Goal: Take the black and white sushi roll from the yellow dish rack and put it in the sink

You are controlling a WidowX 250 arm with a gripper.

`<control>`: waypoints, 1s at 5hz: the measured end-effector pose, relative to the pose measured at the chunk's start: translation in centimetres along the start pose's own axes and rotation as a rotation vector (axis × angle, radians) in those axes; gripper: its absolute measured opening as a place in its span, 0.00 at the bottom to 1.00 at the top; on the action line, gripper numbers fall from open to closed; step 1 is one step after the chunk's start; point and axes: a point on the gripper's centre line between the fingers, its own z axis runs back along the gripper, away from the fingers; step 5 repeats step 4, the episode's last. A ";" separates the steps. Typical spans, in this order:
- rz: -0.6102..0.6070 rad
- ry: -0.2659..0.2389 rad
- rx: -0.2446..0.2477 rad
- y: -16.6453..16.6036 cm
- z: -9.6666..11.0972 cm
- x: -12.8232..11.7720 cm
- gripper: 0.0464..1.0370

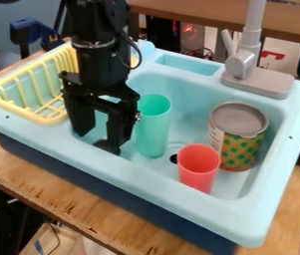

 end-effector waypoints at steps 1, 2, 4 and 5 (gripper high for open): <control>-0.011 0.003 0.012 0.0 0.5 0.0 0.94; -0.015 -0.025 0.031 0.2 1.9 -0.1 0.95; -0.085 -0.103 0.095 -1.6 8.7 -1.2 0.95; -0.085 -0.103 0.095 -1.6 8.7 -1.2 0.95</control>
